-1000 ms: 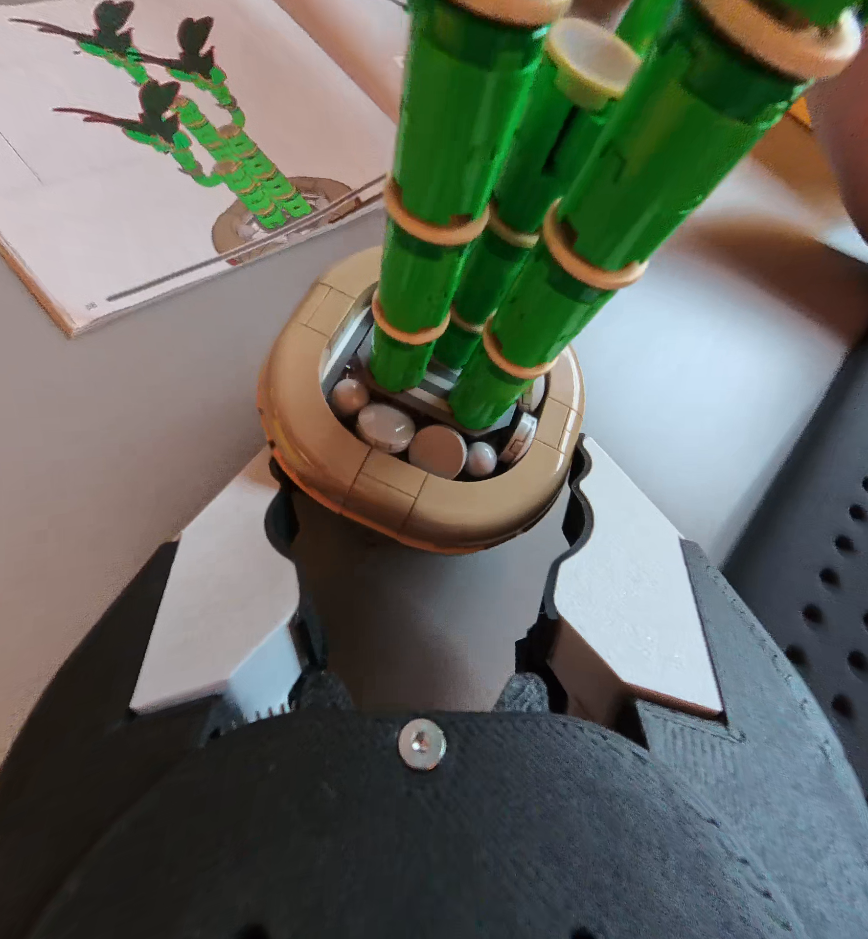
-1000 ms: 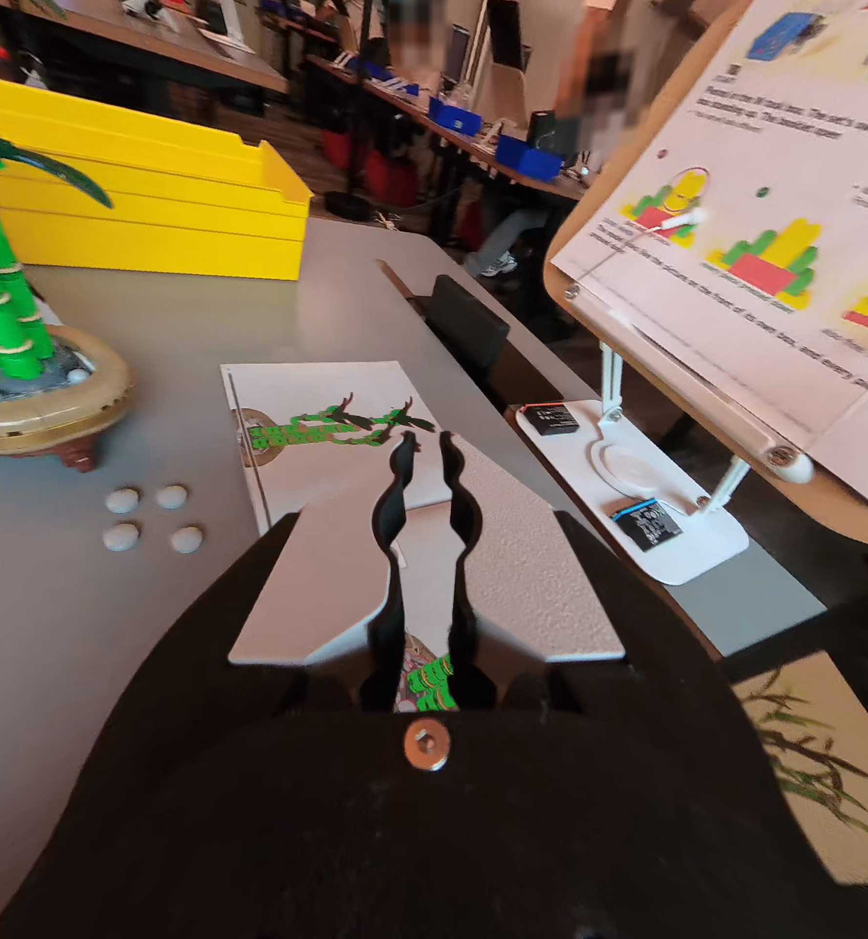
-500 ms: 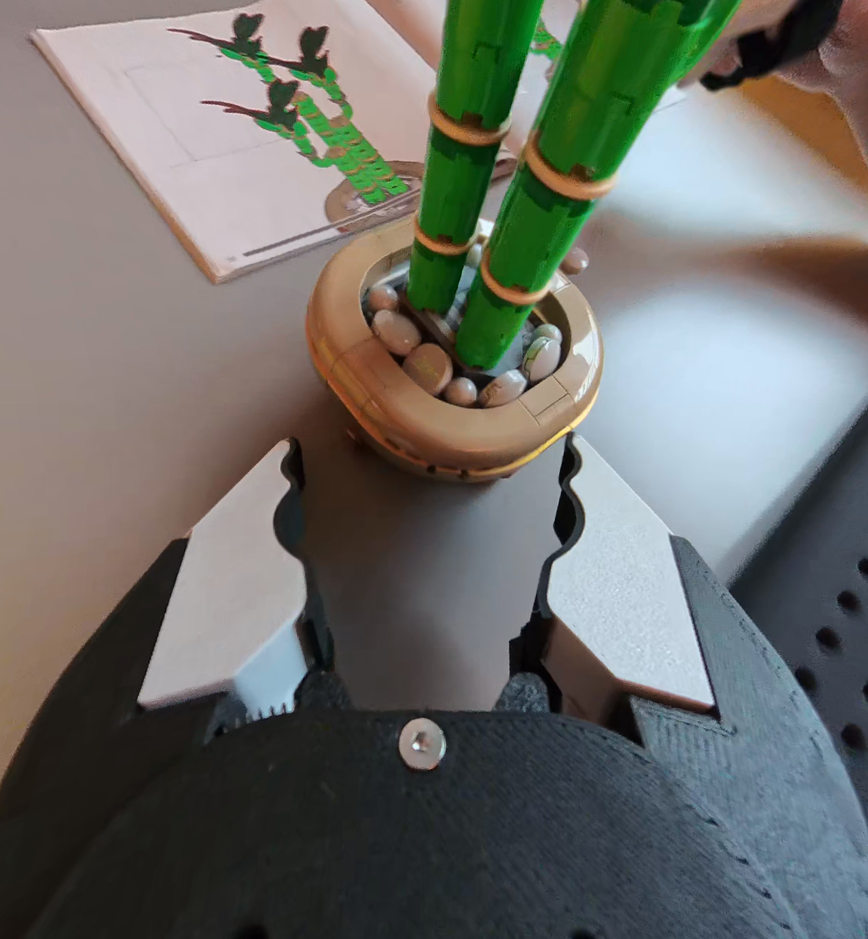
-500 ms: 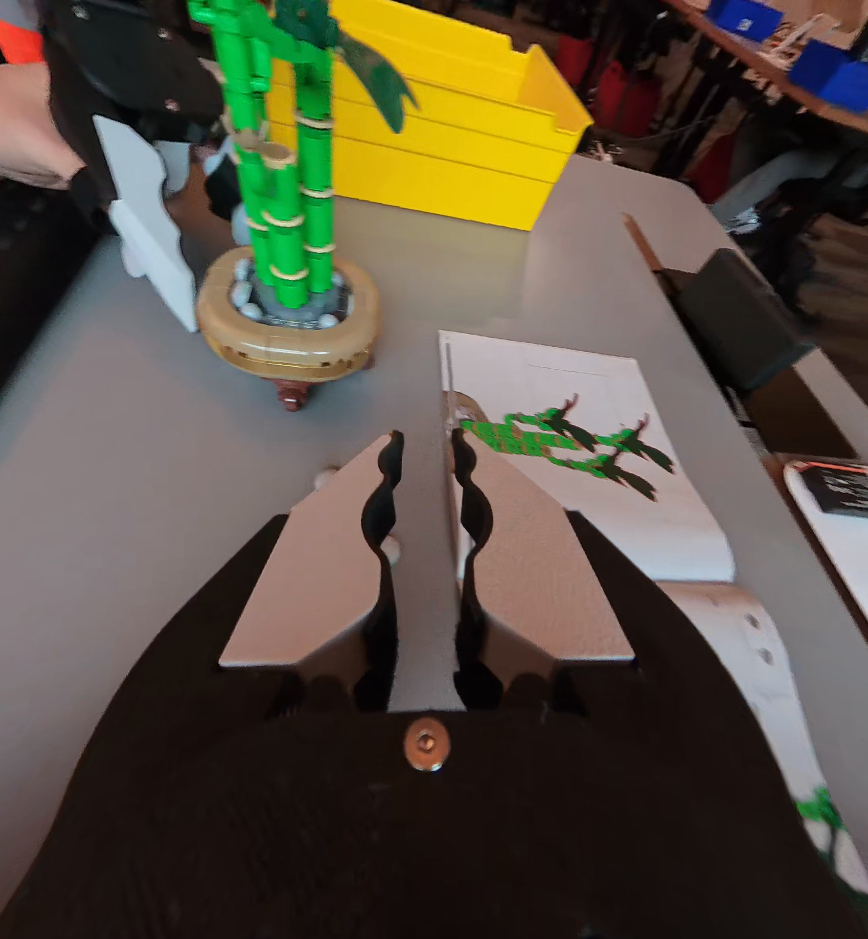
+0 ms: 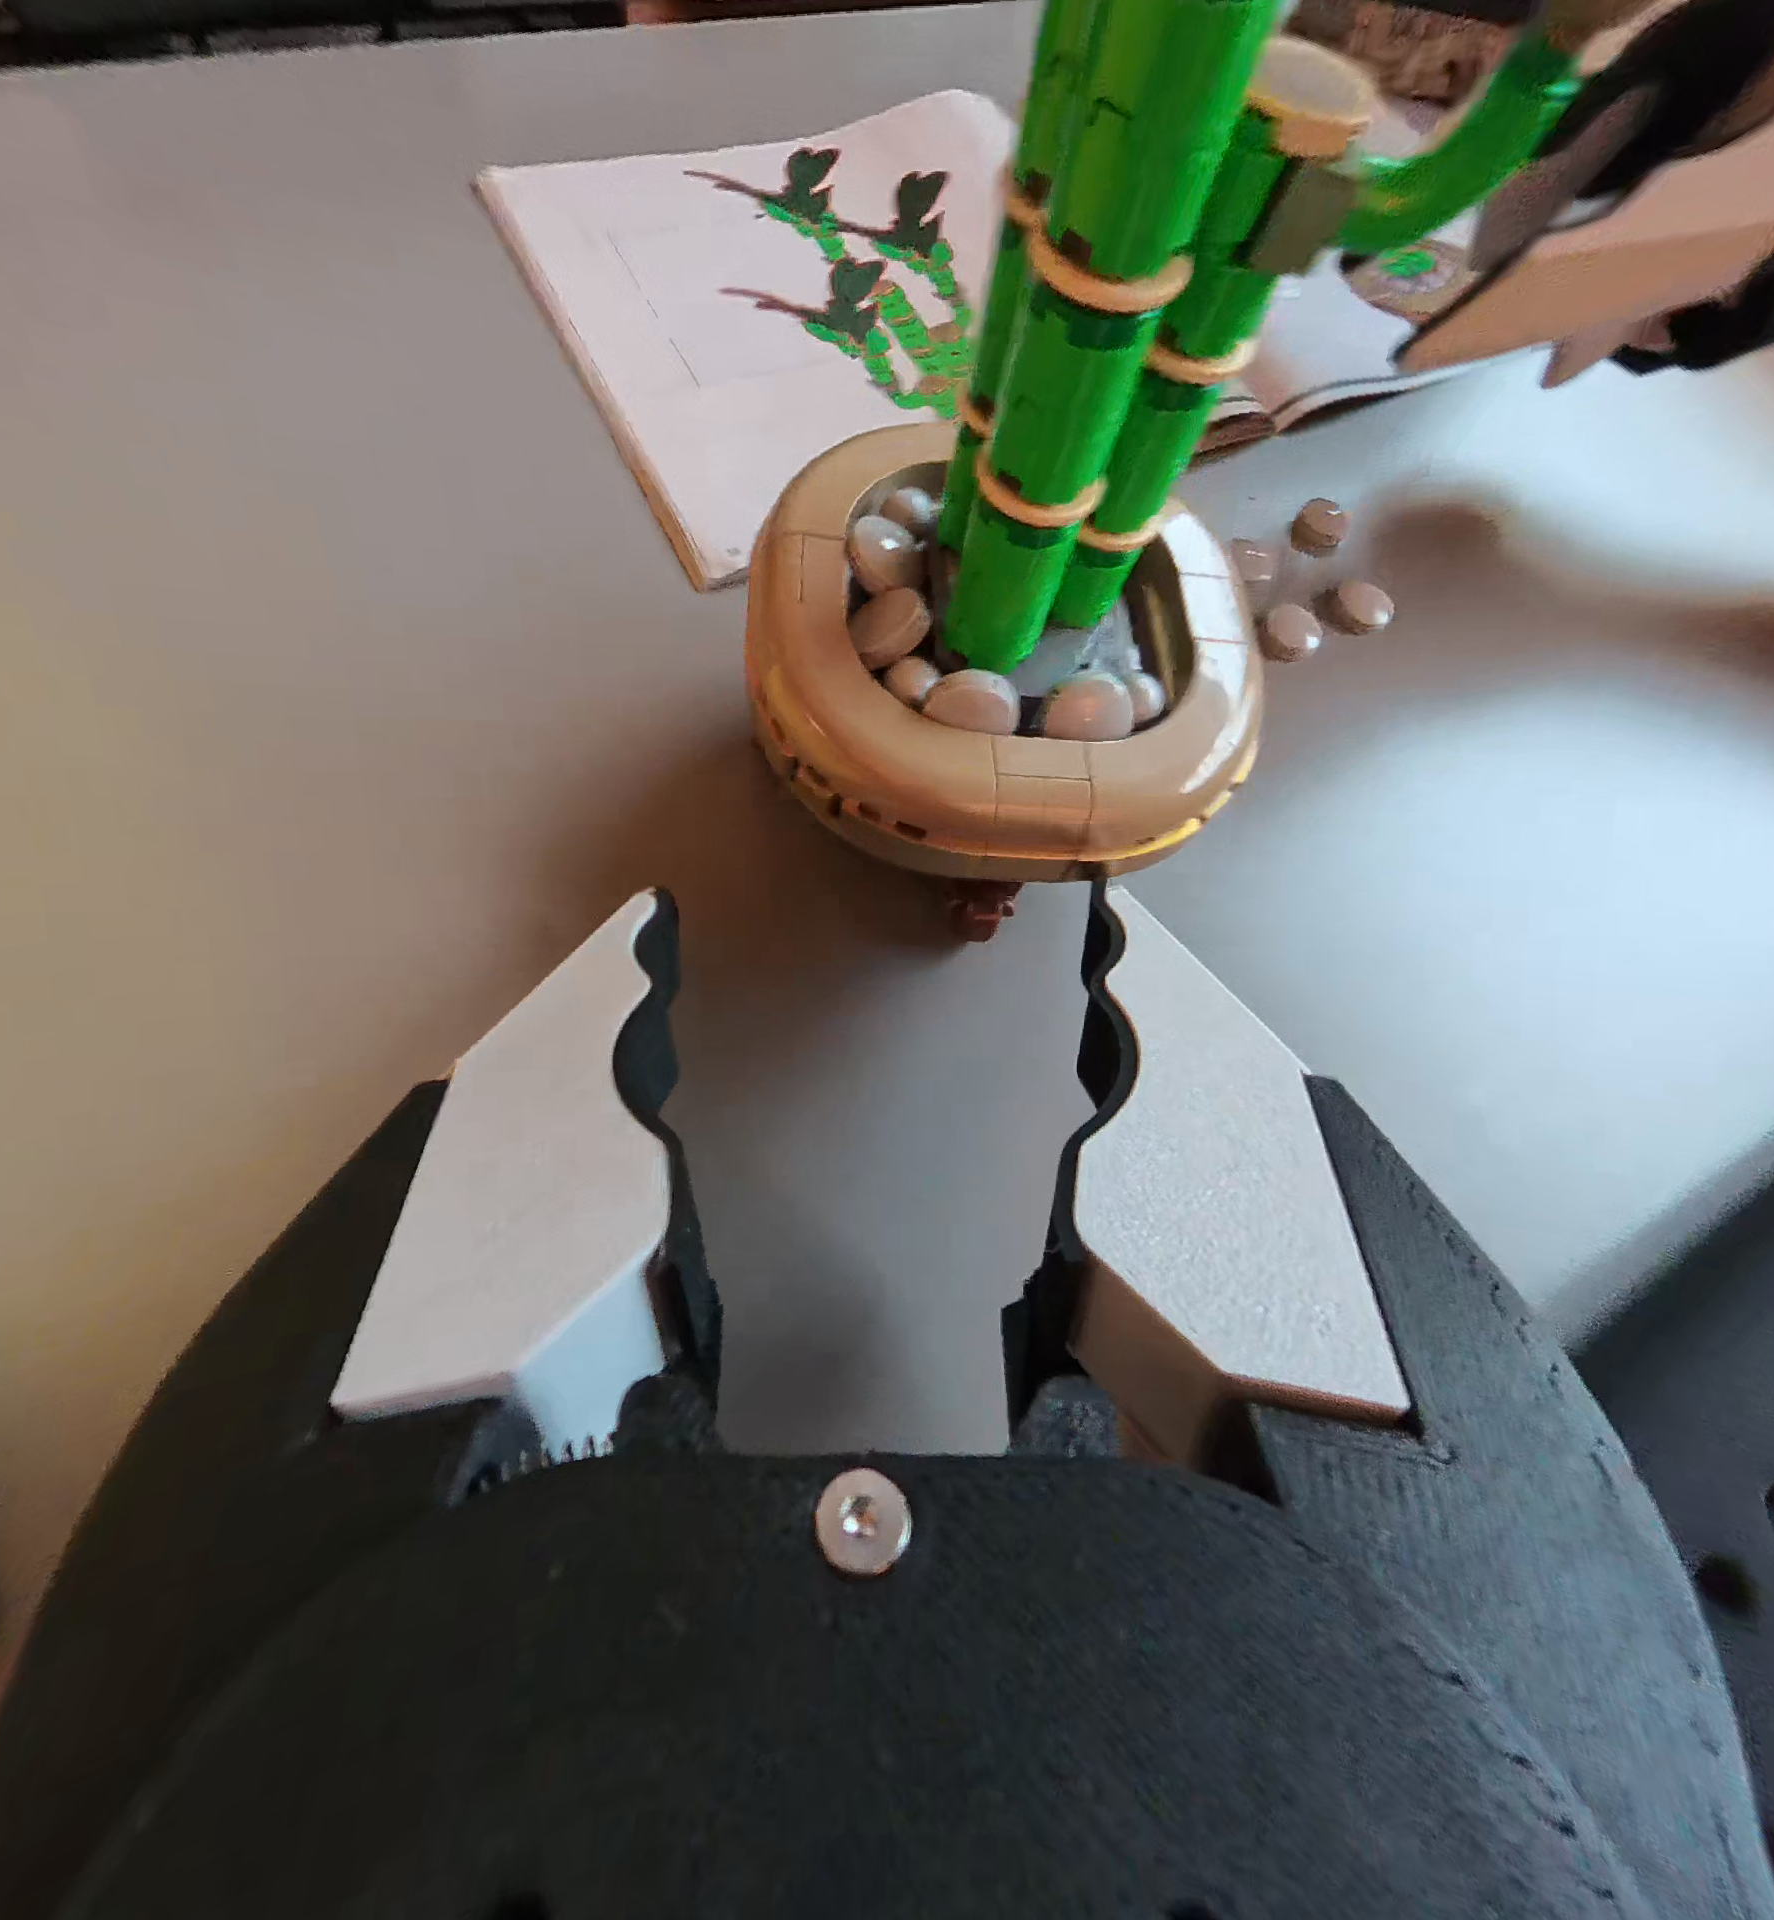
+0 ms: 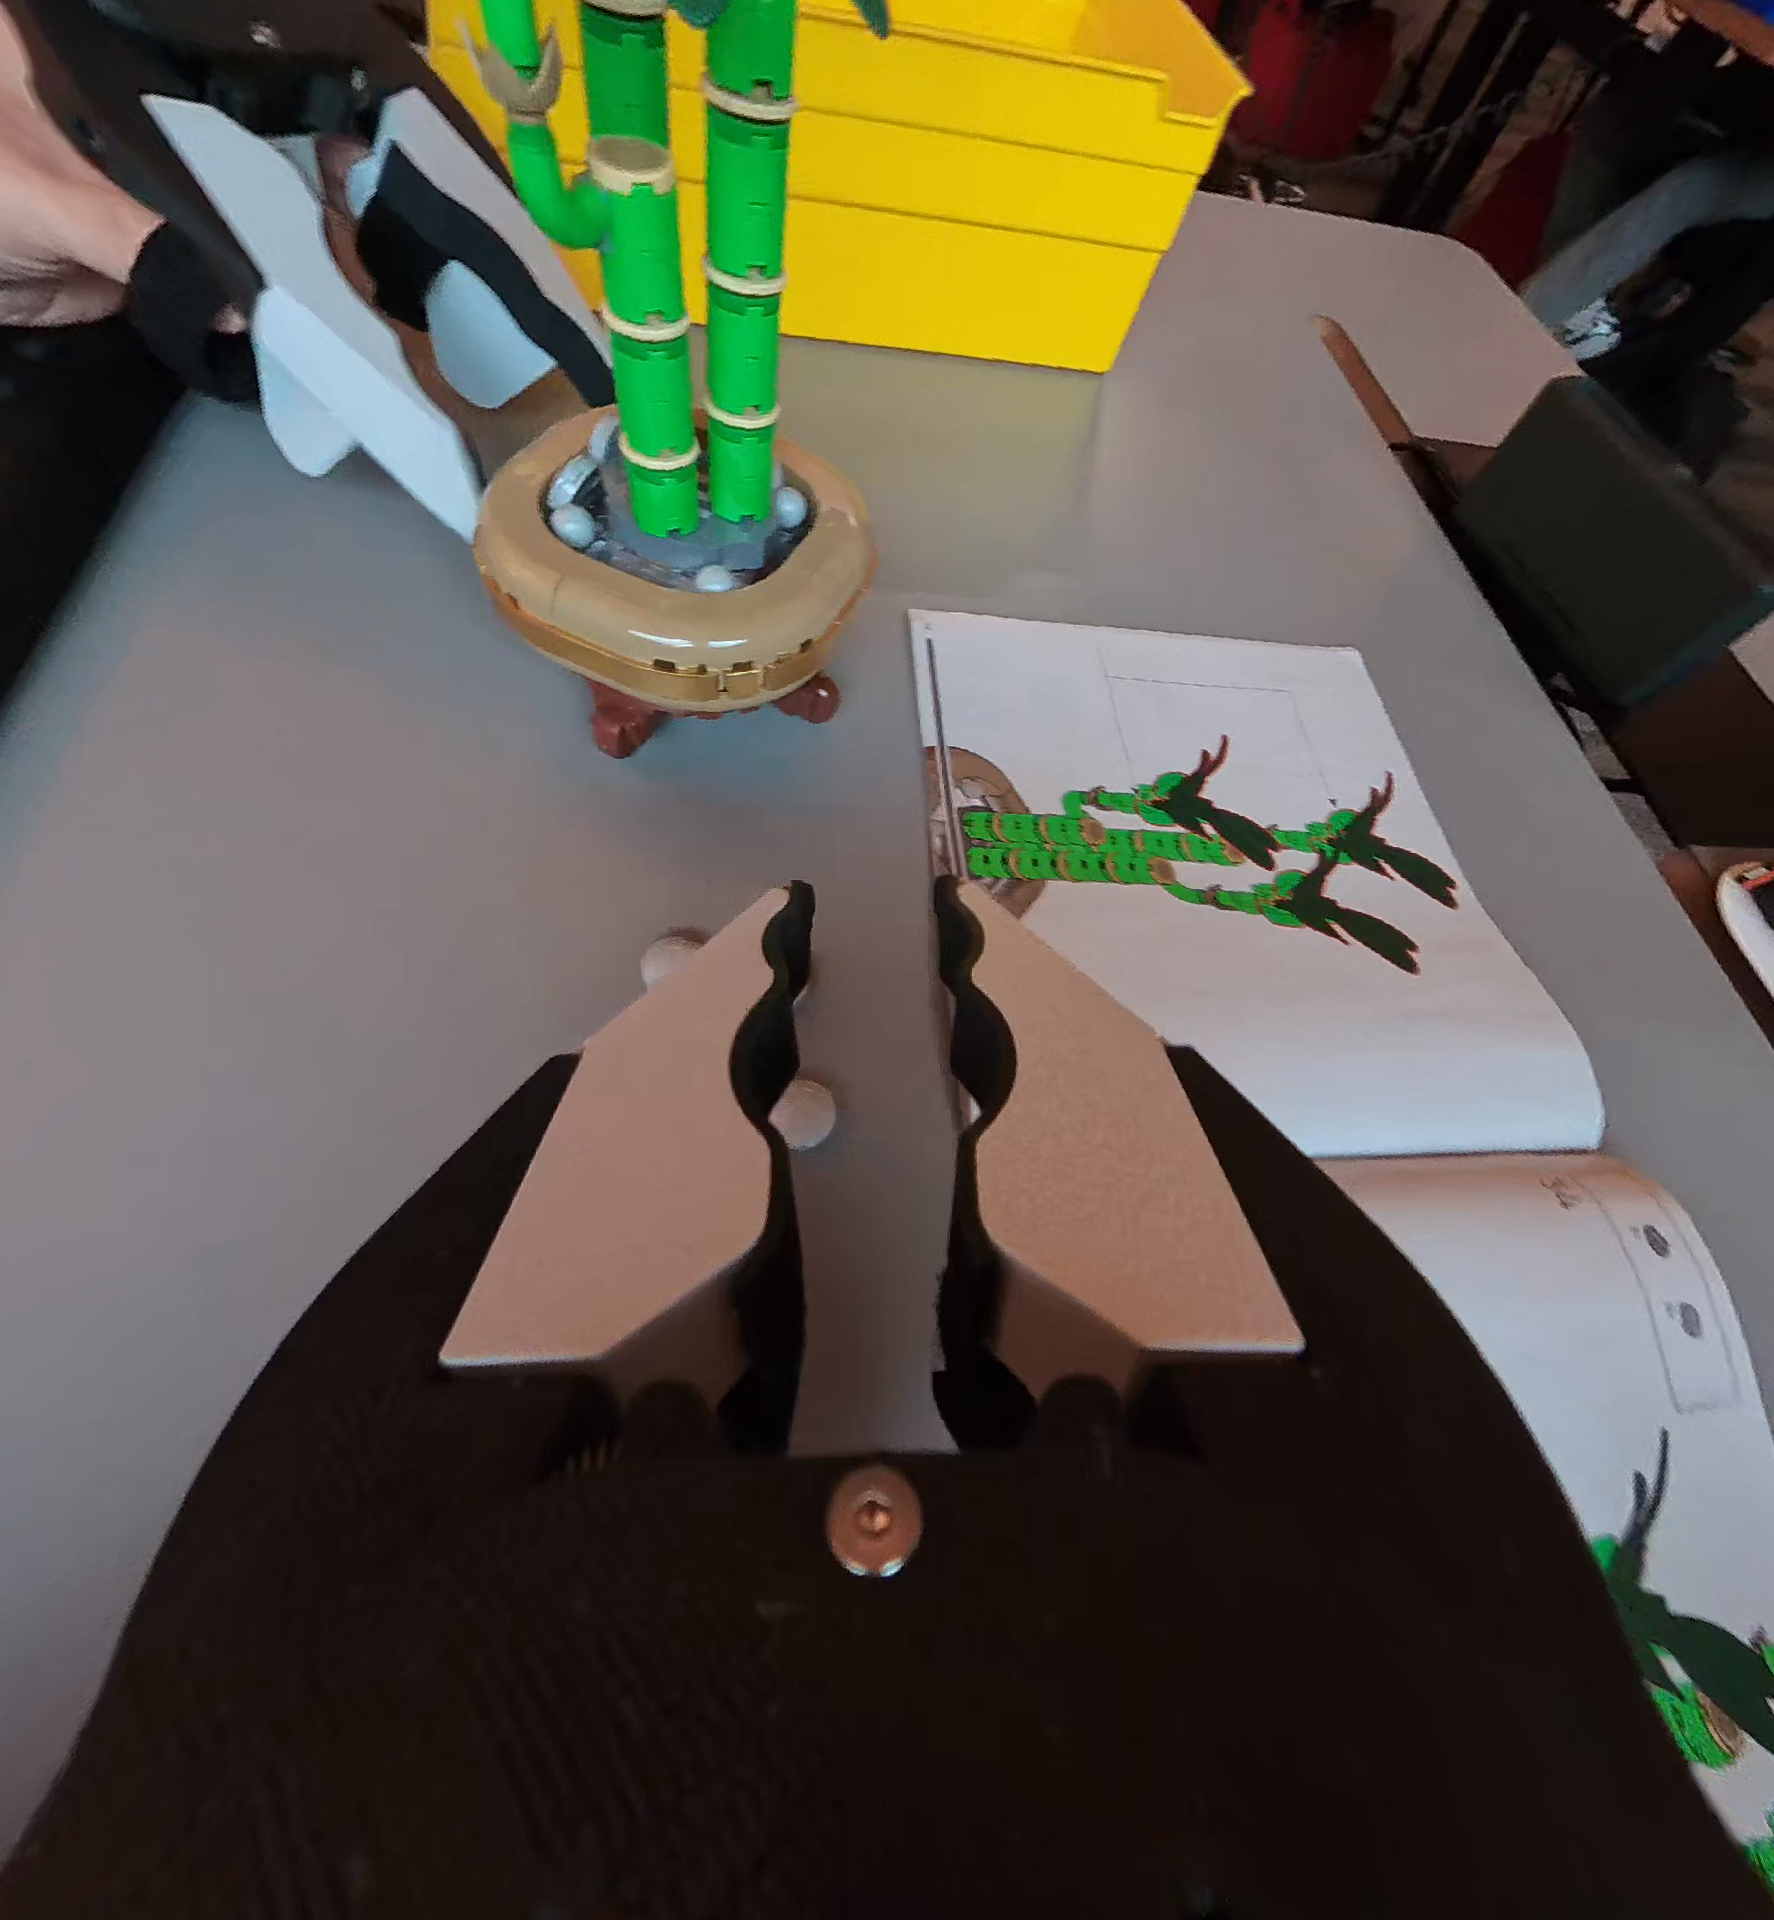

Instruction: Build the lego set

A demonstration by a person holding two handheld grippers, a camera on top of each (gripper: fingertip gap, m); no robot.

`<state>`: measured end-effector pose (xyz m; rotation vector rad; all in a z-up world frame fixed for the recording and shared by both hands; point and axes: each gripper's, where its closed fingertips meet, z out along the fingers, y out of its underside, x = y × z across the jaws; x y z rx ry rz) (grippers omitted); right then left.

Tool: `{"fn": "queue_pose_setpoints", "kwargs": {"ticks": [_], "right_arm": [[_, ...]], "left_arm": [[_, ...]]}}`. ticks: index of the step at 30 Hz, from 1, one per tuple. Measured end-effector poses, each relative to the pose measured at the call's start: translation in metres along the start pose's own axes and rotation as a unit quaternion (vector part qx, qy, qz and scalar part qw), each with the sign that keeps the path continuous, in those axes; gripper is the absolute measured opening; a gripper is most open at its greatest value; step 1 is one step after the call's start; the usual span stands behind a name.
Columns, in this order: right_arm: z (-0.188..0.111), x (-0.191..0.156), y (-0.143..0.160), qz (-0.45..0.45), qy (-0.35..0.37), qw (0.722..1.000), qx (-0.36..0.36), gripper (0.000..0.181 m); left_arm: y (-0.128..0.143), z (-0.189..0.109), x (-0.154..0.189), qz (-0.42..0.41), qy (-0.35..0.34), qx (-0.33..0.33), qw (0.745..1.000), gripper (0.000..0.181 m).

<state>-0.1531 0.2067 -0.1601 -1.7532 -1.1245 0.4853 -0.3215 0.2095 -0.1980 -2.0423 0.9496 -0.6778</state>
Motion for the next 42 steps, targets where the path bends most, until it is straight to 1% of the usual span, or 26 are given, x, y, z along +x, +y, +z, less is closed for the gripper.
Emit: {"fn": "queue_pose_setpoints", "kwargs": {"ticks": [3,5,7,10,13,15,17,19,21,22,24,25,29,32,36,39,40,42], "right_arm": [[-0.001,0.002,0.002,0.001,0.003,1.0,-0.005,0.024],[0.002,-0.002,0.004,-0.01,0.002,1.0,-0.013,0.024],[0.006,-0.007,0.006,-0.03,-0.001,0.999,-0.025,0.024],[0.011,-0.015,0.007,-0.056,-0.004,0.998,-0.04,0.024],[0.012,-0.017,0.003,-0.065,-0.003,0.997,-0.039,0.024],[0.008,-0.009,0.002,-0.066,0.015,0.997,-0.04,0.024],[0.001,0.001,0.002,-0.054,0.026,0.997,-0.039,0.024],[-0.004,0.001,0.004,-0.028,0.004,0.999,-0.028,0.025],[-0.007,-0.009,0.016,-0.009,-0.049,0.998,-0.042,0.029],[-0.007,-0.012,0.025,-0.013,-0.061,0.996,-0.057,0.029],[-0.006,-0.011,0.044,-0.04,-0.06,0.994,-0.088,0.029],[-0.006,-0.01,0.051,-0.046,-0.06,0.992,-0.099,0.029],[-0.006,-0.01,0.058,0.001,-0.08,0.992,-0.093,0.029],[-0.005,-0.016,0.06,0.031,-0.106,0.99,-0.089,0.029],[-0.001,-0.021,0.063,0.042,-0.117,0.987,-0.101,0.027],[0.001,-0.024,0.062,0.042,-0.122,0.986,-0.102,0.024],[0.002,-0.025,0.062,0.041,-0.122,0.986,-0.106,0.017],[0.001,-0.027,0.062,0.041,-0.127,0.984,-0.115,0.015]], "left_arm": [[-0.008,0.0,0.016,0.03,0.024,0.018,0.999,0.085],[-0.013,-0.001,0.02,0.038,0.032,0.031,0.998,0.095],[-0.019,0.0,0.024,0.034,0.042,0.049,0.997,0.113],[-0.028,0.0,0.023,0.024,0.044,0.072,0.996,0.123],[-0.036,0.003,0.018,0.014,0.033,0.083,0.996,0.12],[-0.037,0.006,0.017,0.012,0.038,0.078,0.996,0.118],[-0.034,0.012,0.021,0.014,0.049,0.063,0.997,0.117],[-0.029,0.02,0.024,0.029,0.047,0.04,0.998,0.117],[-0.024,0.027,0.026,0.05,0.033,0.016,0.998,0.117],[-0.022,0.031,0.026,0.058,0.024,0.005,0.998,0.117],[-0.016,0.038,0.024,0.069,0.003,-0.019,0.997,0.115],[-0.012,0.041,0.024,0.077,-0.004,-0.032,0.997,0.117],[-0.004,0.047,0.015,0.119,-0.047,-0.063,0.99,0.109],[-0.002,0.047,0.018,0.119,-0.027,-0.065,0.99,0.107],[0.0,0.046,0.021,0.125,-0.003,-0.063,0.99,0.106],[0.001,0.045,0.028,0.136,0.013,-0.062,0.989,0.105],[0.002,0.045,0.032,0.142,0.021,-0.062,0.988,0.105],[0.003,0.045,0.042,0.156,0.039,-0.06,0.985,0.105]]}}
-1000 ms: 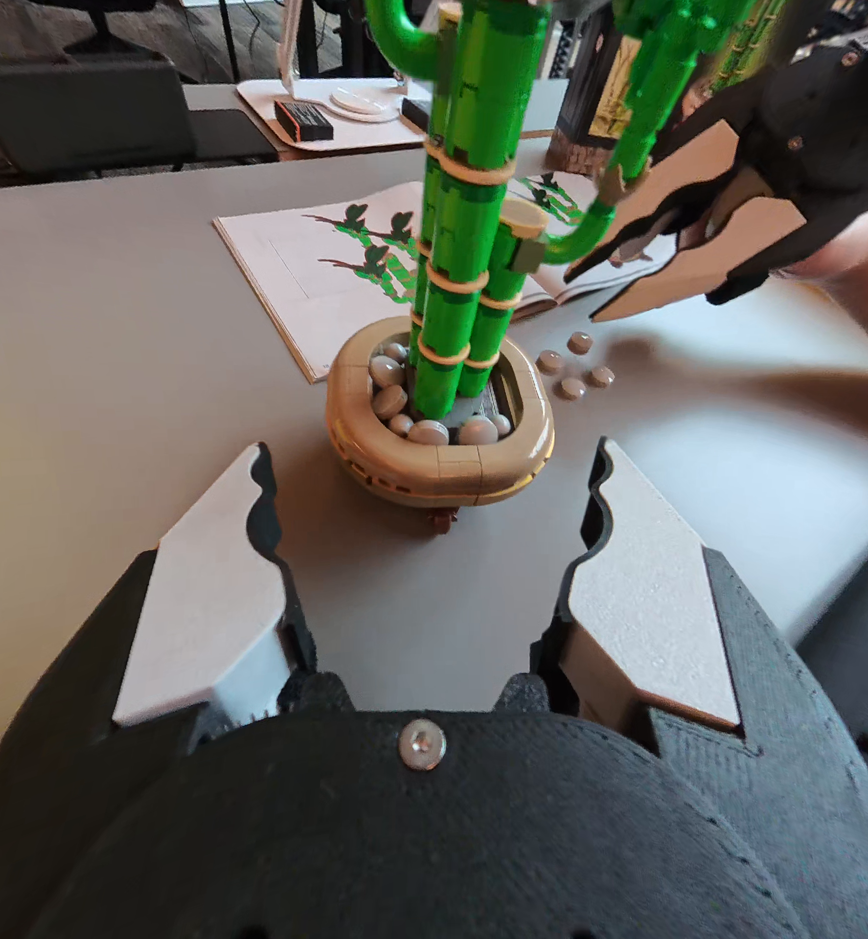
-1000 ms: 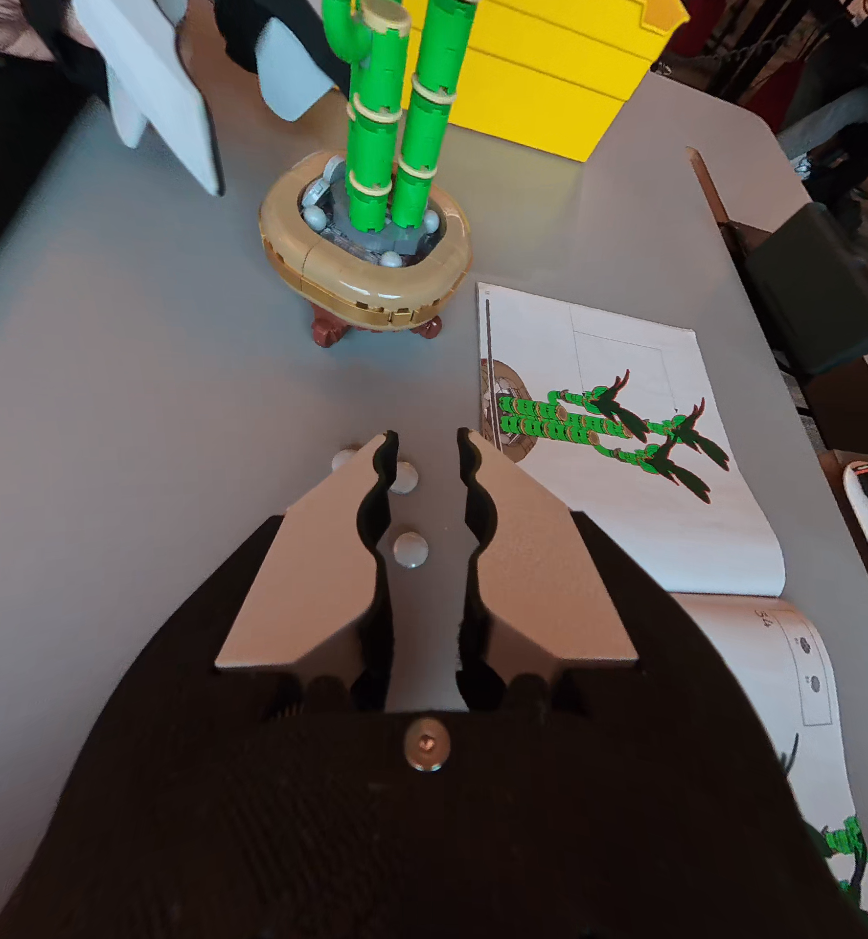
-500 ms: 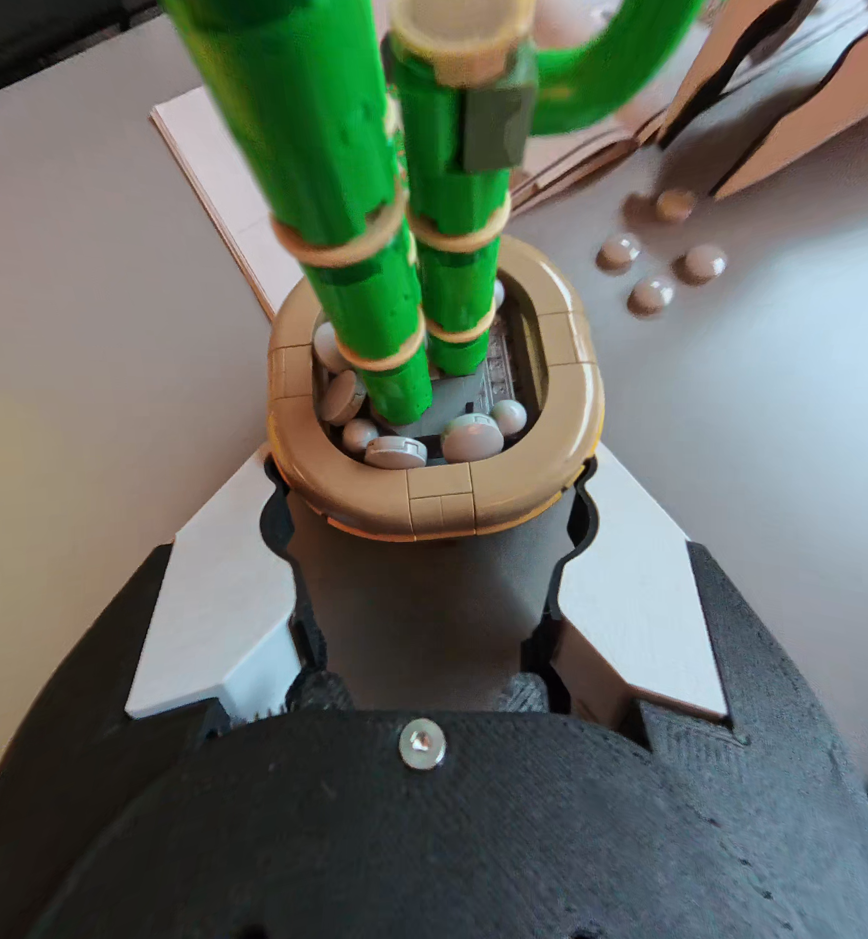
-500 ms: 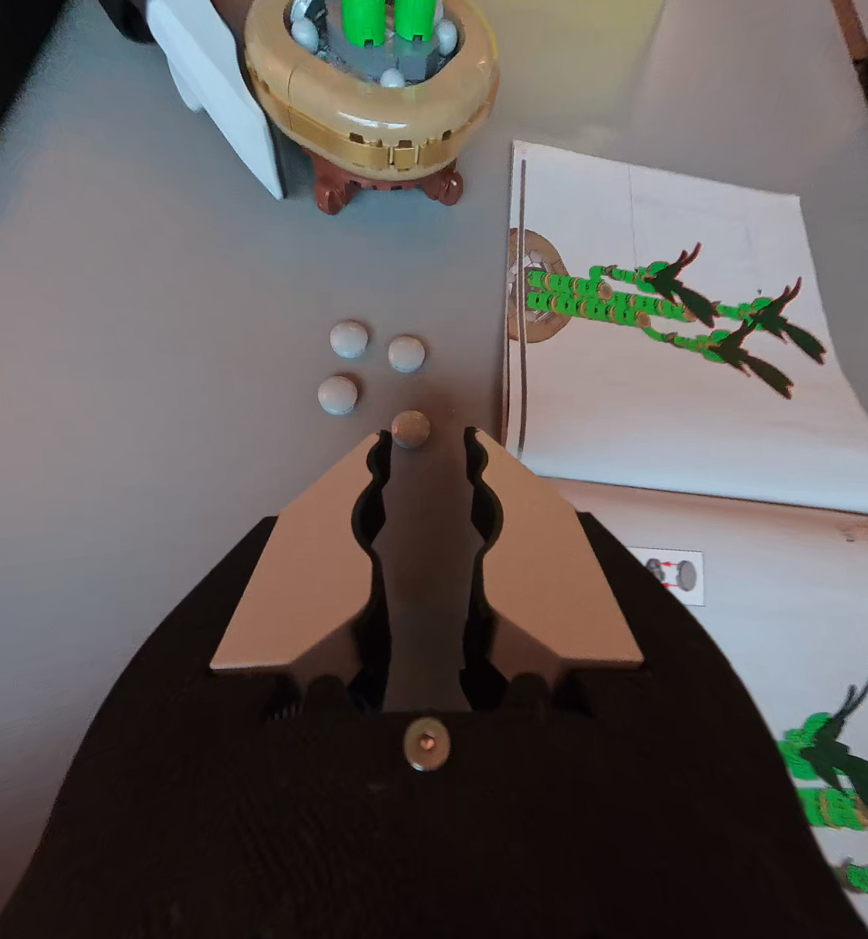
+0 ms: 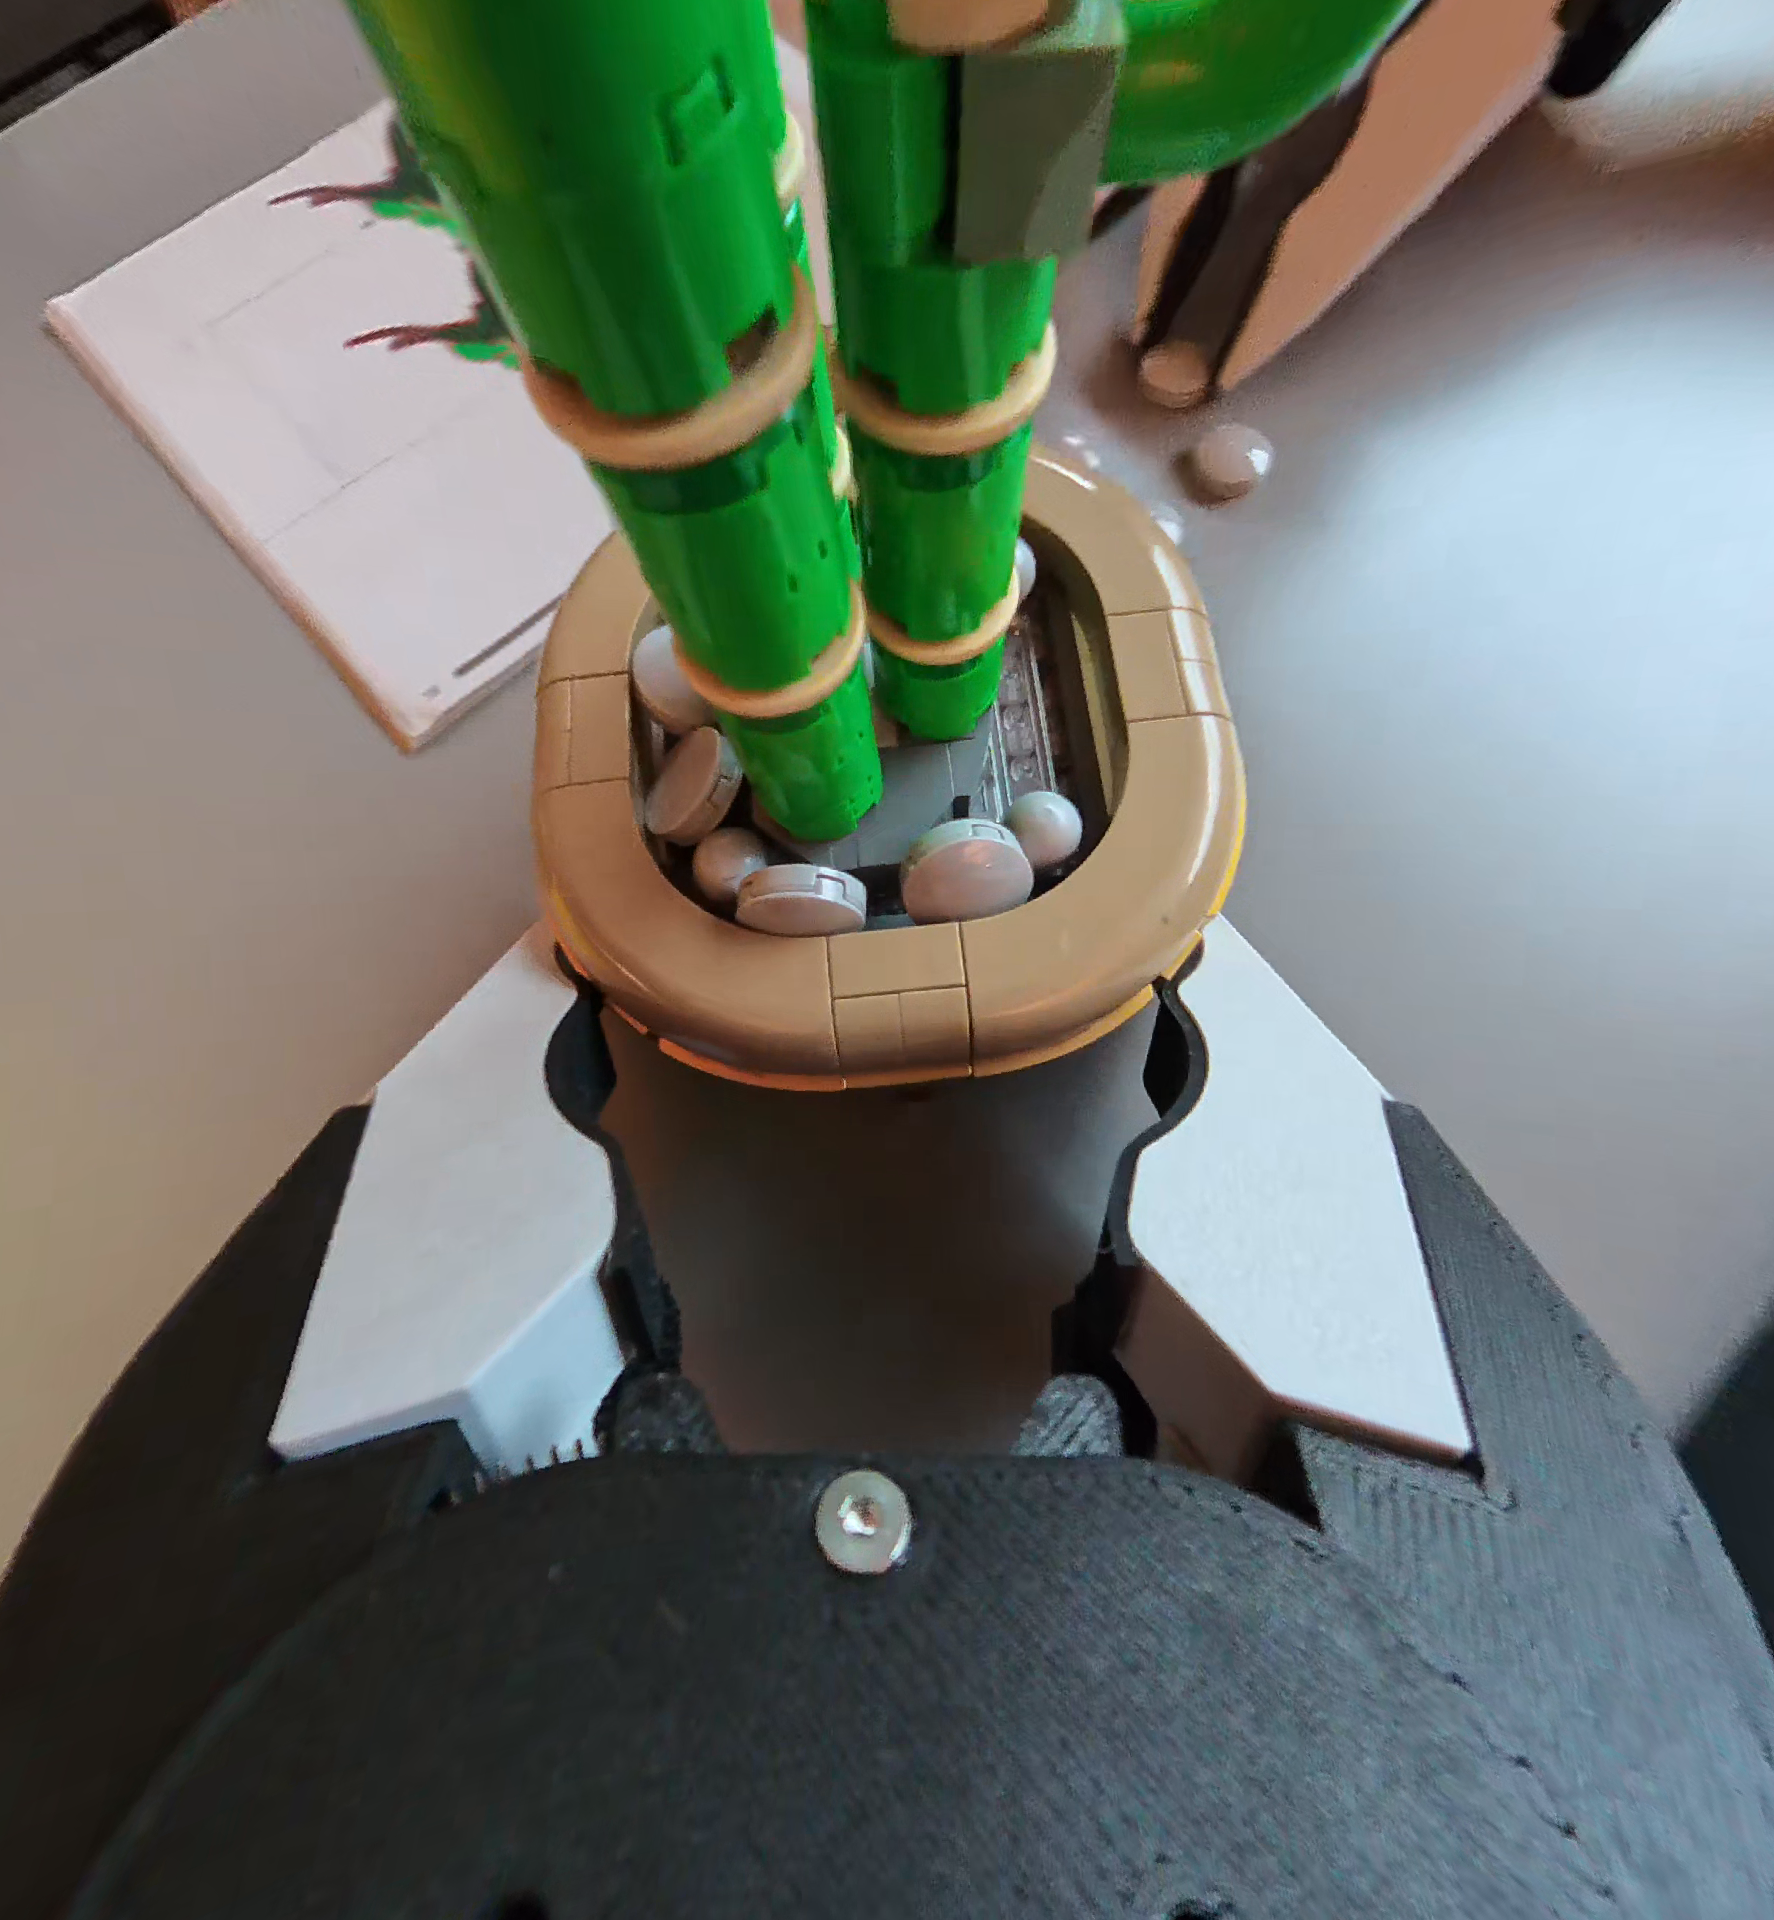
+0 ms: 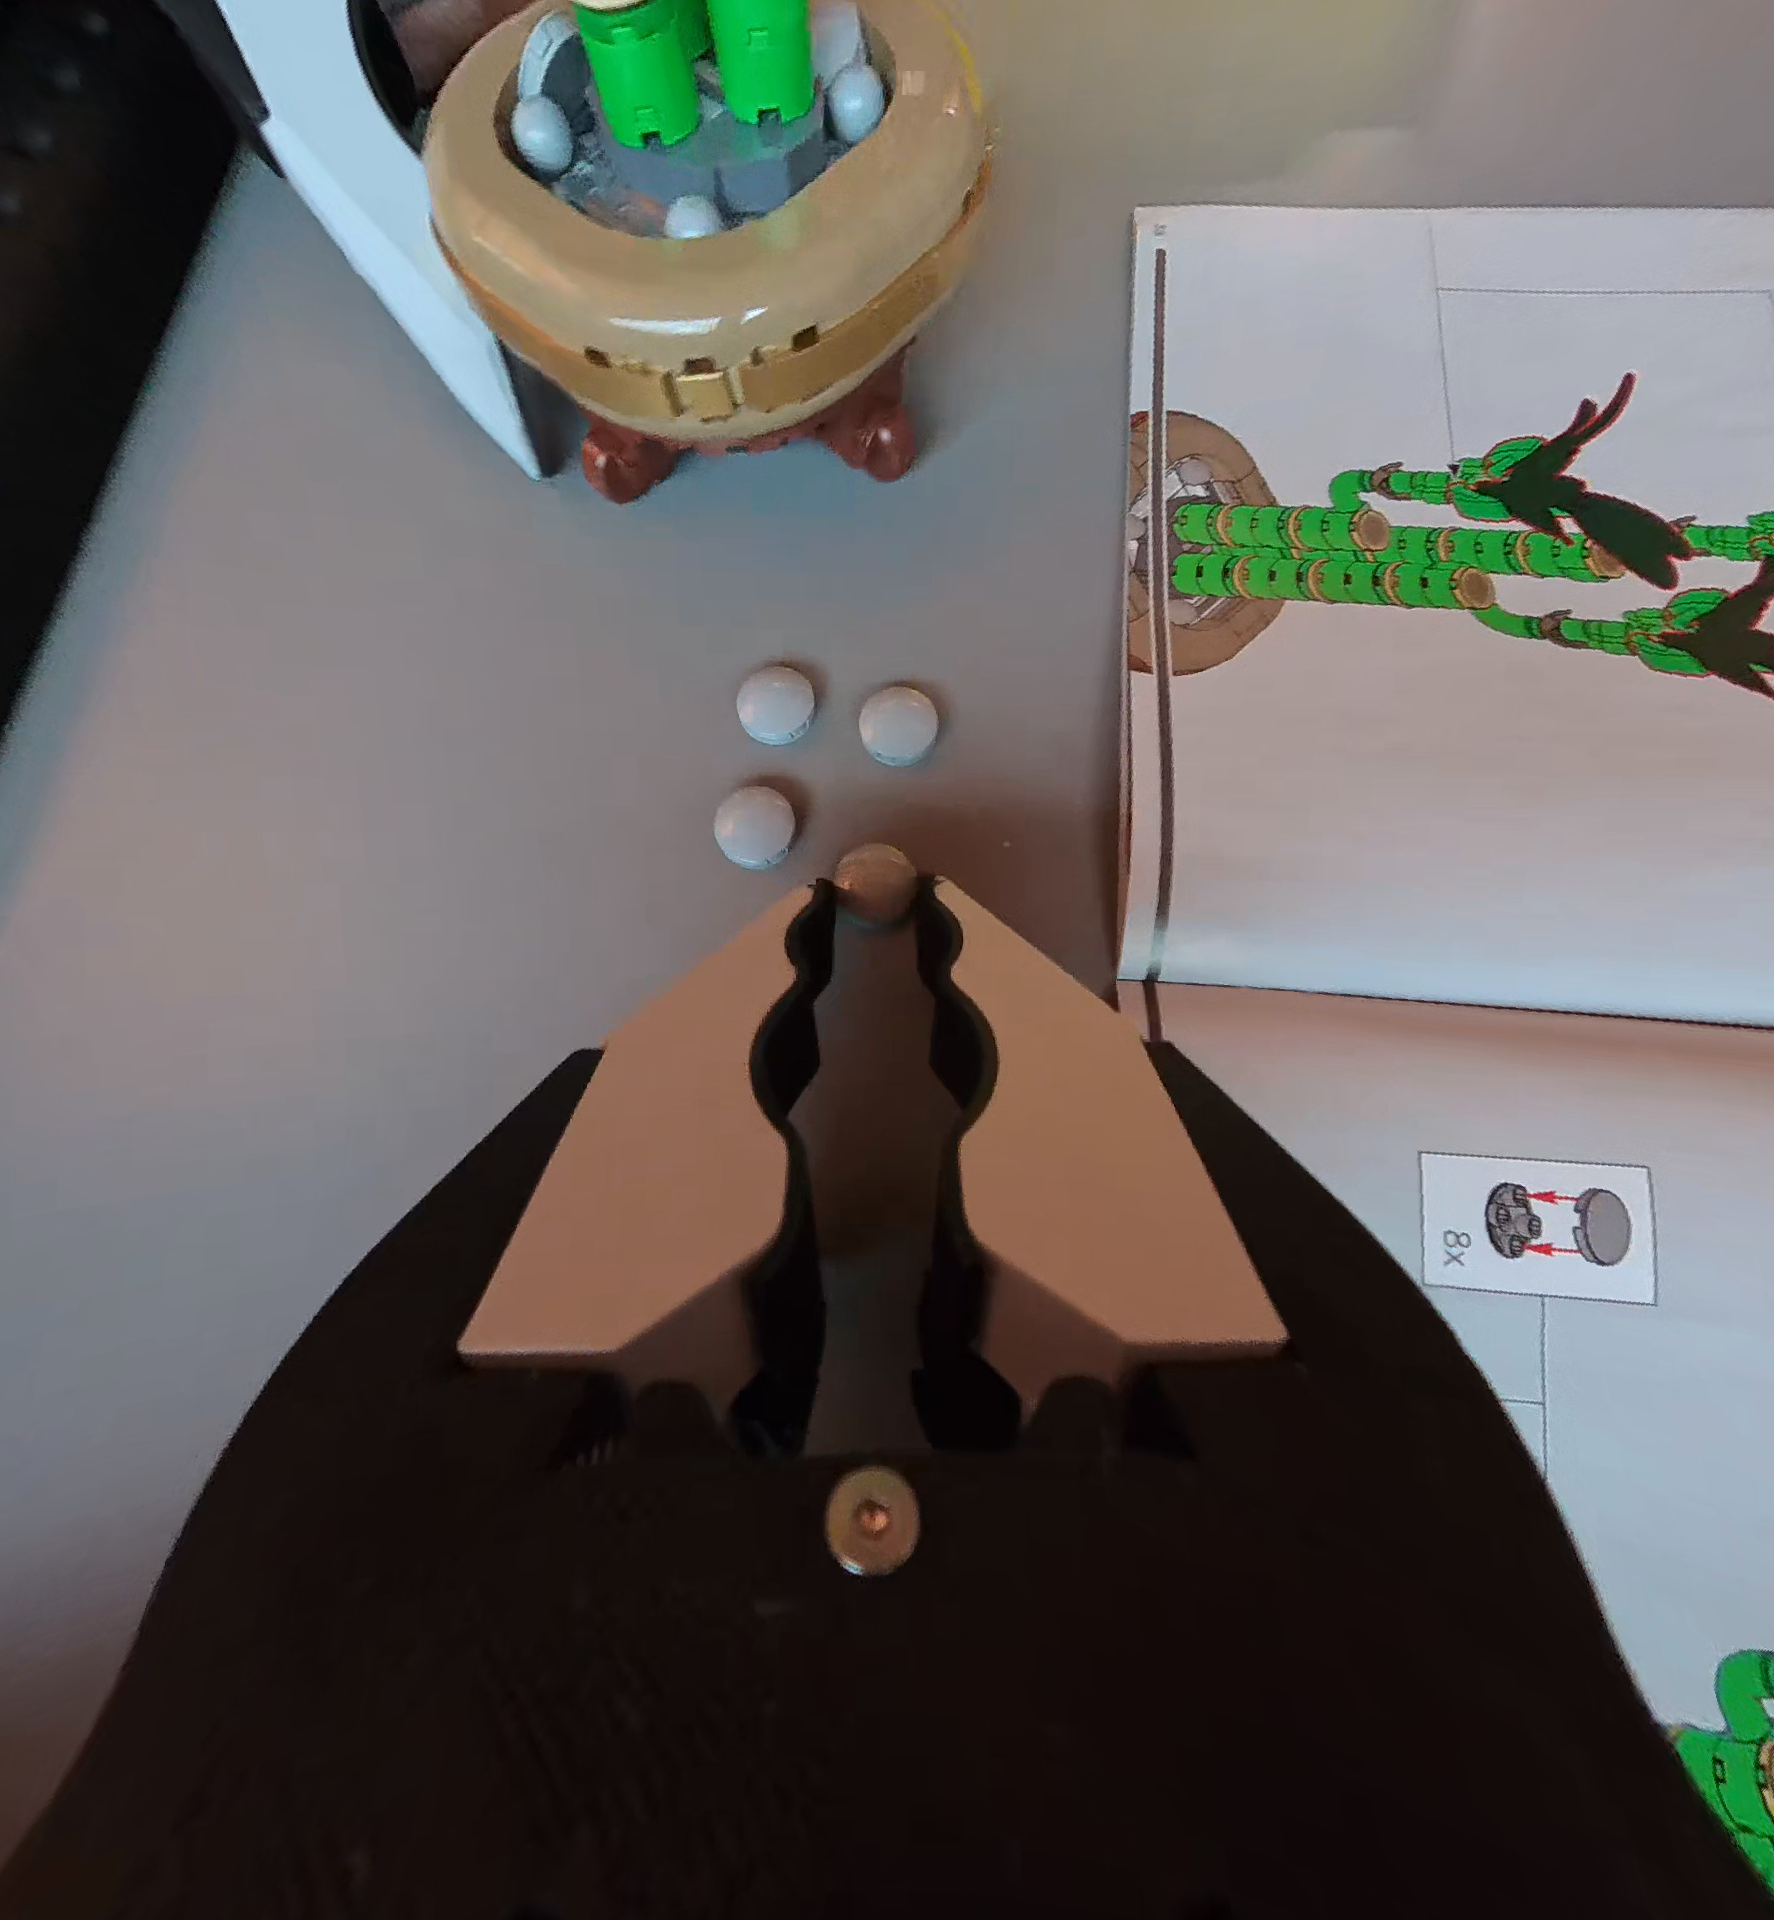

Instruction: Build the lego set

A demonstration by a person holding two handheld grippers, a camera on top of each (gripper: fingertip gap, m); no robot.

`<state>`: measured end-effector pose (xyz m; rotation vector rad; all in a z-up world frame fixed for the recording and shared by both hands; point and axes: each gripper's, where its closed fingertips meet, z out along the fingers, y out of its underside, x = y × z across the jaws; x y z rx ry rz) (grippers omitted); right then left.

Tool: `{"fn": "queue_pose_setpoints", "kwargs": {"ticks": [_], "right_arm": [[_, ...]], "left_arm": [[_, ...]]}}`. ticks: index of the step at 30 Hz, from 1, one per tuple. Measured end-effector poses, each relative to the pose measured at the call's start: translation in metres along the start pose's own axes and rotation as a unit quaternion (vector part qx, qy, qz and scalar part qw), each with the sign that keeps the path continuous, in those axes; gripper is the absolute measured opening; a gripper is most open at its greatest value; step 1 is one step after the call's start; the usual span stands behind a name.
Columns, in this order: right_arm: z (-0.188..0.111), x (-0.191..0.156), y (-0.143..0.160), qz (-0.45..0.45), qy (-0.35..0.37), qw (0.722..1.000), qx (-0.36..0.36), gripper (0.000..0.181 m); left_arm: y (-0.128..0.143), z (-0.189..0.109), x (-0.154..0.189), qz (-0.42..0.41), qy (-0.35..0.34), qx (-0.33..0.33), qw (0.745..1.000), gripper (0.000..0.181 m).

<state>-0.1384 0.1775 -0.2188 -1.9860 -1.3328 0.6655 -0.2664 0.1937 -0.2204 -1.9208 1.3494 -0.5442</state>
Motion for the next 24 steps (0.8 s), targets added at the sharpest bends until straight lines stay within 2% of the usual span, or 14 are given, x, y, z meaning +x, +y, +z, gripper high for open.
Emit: {"fn": "queue_pose_setpoints", "kwargs": {"ticks": [3,5,8,10,13,15,19,22,24], "right_arm": [[-0.006,0.003,-0.006,-0.009,0.018,1.0,-0.007,0.015],[-0.016,-0.006,-0.035,-0.031,0.021,0.998,0.041,0.015],[-0.028,-0.04,-0.09,-0.089,0.002,0.987,0.133,0.014],[-0.022,-0.059,-0.111,-0.091,-0.012,0.981,0.17,0.014],[0.004,-0.067,-0.113,-0.06,-0.015,0.986,0.154,0.015],[0.016,-0.062,-0.108,-0.063,0.007,0.988,0.14,0.015],[0.029,-0.066,-0.108,-0.025,-0.021,0.989,0.144,0.014],[0.04,-0.067,-0.104,-0.04,-0.012,0.991,0.129,0.015],[0.04,-0.073,-0.105,-0.056,-0.02,0.99,0.129,0.022]], "left_arm": [[-0.002,0.001,0.014,0.02,0.021,0.004,1.0,0.105],[-0.003,0.001,0.019,0.025,0.026,0.005,0.999,0.105],[-0.003,0.001,0.022,0.025,0.026,0.005,0.999,0.105],[-0.003,0.001,0.022,0.025,0.026,0.005,0.999,0.105],[-0.003,0.001,0.022,0.024,0.026,0.004,0.999,0.105],[-0.002,0.001,0.022,0.023,0.026,0.003,0.999,0.104],[-0.001,0.002,0.023,0.02,0.03,0.0,0.999,0.103],[-0.001,0.002,0.023,0.019,0.032,-0.001,0.999,0.103],[-0.001,0.002,0.023,0.019,0.032,-0.001,0.999,0.103]]}}
